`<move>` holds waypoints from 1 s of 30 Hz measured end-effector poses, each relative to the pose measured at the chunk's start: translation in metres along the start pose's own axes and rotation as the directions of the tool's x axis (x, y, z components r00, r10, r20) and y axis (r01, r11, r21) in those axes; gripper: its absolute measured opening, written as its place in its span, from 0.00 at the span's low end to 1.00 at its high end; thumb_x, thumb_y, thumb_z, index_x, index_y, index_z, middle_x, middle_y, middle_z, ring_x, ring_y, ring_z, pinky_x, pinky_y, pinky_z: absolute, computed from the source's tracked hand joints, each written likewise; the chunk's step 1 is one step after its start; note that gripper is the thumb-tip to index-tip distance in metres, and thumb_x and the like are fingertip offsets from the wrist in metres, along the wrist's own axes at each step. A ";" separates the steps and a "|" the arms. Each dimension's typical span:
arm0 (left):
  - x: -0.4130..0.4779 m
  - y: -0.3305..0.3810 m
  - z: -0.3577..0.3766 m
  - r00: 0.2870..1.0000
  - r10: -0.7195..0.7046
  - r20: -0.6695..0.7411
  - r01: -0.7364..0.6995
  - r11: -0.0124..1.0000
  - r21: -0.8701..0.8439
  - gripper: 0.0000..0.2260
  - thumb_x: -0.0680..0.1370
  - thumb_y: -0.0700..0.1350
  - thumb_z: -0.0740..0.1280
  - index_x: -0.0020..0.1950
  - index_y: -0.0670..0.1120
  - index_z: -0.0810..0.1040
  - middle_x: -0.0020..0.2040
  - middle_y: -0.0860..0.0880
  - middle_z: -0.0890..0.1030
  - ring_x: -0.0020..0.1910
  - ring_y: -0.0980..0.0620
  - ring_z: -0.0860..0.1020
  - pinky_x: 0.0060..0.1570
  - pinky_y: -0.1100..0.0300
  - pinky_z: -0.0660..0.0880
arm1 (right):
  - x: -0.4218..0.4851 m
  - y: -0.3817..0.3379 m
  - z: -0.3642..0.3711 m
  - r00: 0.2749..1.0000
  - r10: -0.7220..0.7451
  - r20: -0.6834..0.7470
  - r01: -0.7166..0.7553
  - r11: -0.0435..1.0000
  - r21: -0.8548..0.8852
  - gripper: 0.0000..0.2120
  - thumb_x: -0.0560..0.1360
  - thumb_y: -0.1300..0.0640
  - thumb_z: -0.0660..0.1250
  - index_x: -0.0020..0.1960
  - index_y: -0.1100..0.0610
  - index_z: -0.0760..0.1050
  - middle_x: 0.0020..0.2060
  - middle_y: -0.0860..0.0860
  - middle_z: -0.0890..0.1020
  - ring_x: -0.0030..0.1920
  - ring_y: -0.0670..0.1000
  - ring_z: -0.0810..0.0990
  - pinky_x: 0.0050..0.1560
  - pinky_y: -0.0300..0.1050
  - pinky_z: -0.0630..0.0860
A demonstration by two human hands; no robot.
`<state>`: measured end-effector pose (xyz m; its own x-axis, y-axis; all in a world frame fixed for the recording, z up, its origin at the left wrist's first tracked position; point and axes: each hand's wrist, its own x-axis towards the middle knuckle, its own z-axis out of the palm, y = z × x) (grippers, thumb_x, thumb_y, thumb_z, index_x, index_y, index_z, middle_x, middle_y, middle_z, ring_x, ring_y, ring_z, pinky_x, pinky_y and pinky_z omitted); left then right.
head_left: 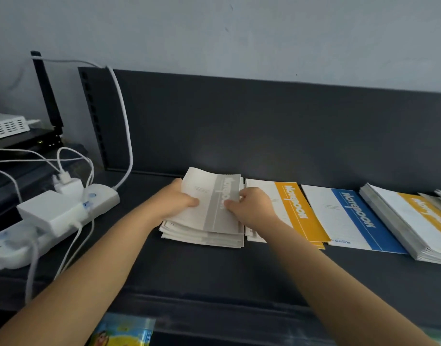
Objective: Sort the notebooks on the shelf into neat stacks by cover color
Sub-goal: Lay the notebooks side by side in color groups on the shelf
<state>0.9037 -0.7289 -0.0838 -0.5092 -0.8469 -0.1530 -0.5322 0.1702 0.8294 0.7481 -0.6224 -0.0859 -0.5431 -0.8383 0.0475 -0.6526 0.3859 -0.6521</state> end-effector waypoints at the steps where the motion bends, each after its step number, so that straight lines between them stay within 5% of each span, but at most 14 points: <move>1: -0.001 0.002 0.001 1.000 0.009 -0.016 -0.008 0.997 0.079 0.18 0.75 0.45 0.71 0.63 0.47 0.72 0.57 0.50 0.80 0.54 0.50 0.79 0.59 0.50 0.75 | -0.001 0.003 -0.004 1.000 0.003 0.030 -0.002 1.000 -0.029 0.12 0.76 0.48 0.65 0.41 0.56 0.71 0.43 0.53 0.74 0.39 0.49 0.71 0.29 0.37 0.63; 5: -0.014 0.025 0.010 0.974 0.165 -0.156 -0.078 0.888 0.453 0.24 0.77 0.52 0.67 0.69 0.42 0.67 0.69 0.45 0.70 0.66 0.45 0.71 0.62 0.52 0.69 | -0.010 0.027 -0.041 0.999 0.003 0.051 -0.002 1.000 -0.007 0.26 0.76 0.45 0.65 0.69 0.57 0.69 0.66 0.51 0.71 0.60 0.51 0.74 0.51 0.39 0.68; 8: -0.026 0.054 0.033 0.939 0.315 -0.137 -0.184 0.799 0.572 0.32 0.78 0.57 0.65 0.76 0.41 0.59 0.76 0.45 0.62 0.74 0.45 0.61 0.67 0.53 0.64 | -0.016 0.049 -0.076 0.997 -0.047 -0.066 0.038 0.990 -0.134 0.25 0.77 0.45 0.65 0.69 0.57 0.70 0.64 0.51 0.75 0.56 0.51 0.76 0.50 0.39 0.70; 16: -0.036 0.135 0.147 0.874 0.482 0.068 -0.371 0.569 0.733 0.32 0.77 0.64 0.60 0.74 0.45 0.61 0.72 0.47 0.69 0.69 0.46 0.68 0.63 0.51 0.69 | -0.035 0.140 -0.180 0.966 -0.015 -0.260 -0.081 0.931 -0.357 0.15 0.76 0.49 0.65 0.53 0.61 0.76 0.49 0.55 0.77 0.49 0.57 0.76 0.41 0.44 0.70; 19: -0.041 0.163 0.197 0.835 0.534 0.132 -0.434 0.494 0.753 0.31 0.77 0.65 0.59 0.71 0.45 0.64 0.68 0.47 0.72 0.66 0.46 0.70 0.60 0.52 0.70 | -0.044 0.178 -0.214 0.947 0.040 -0.318 -0.188 0.873 -0.449 0.19 0.77 0.46 0.63 0.57 0.60 0.76 0.55 0.55 0.77 0.56 0.58 0.75 0.50 0.47 0.70; 21: -0.044 0.178 0.229 0.808 0.566 0.166 -0.469 0.445 0.763 0.30 0.77 0.66 0.58 0.69 0.45 0.66 0.66 0.48 0.74 0.64 0.46 0.71 0.57 0.53 0.70 | -0.048 0.204 -0.231 0.938 0.102 -0.331 -0.264 0.829 -0.492 0.21 0.77 0.43 0.61 0.58 0.60 0.74 0.55 0.54 0.78 0.56 0.57 0.76 0.47 0.46 0.70; 26: -0.047 0.203 0.294 0.819 0.528 0.224 -0.527 0.538 0.658 0.33 0.77 0.68 0.55 0.72 0.45 0.65 0.69 0.47 0.72 0.65 0.46 0.72 0.57 0.51 0.73 | -0.051 0.250 -0.249 0.928 0.301 -0.220 -0.373 0.776 -0.510 0.30 0.75 0.34 0.57 0.61 0.60 0.72 0.55 0.54 0.79 0.56 0.56 0.76 0.48 0.47 0.72; 30: -0.042 0.210 0.322 0.871 0.437 0.226 -0.478 0.646 0.594 0.31 0.77 0.69 0.55 0.69 0.47 0.67 0.64 0.49 0.76 0.57 0.48 0.76 0.51 0.50 0.77 | -0.050 0.260 -0.241 0.946 0.274 -0.174 -0.325 0.800 -0.505 0.32 0.75 0.33 0.56 0.61 0.60 0.70 0.57 0.55 0.78 0.58 0.57 0.75 0.47 0.46 0.68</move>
<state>0.5958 -0.4953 -0.0764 -0.8286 -0.5494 0.1078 -0.5024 0.8146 0.2899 0.4784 -0.3874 -0.0756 -0.7845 -0.6202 -0.0021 -0.6124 0.7752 -0.1552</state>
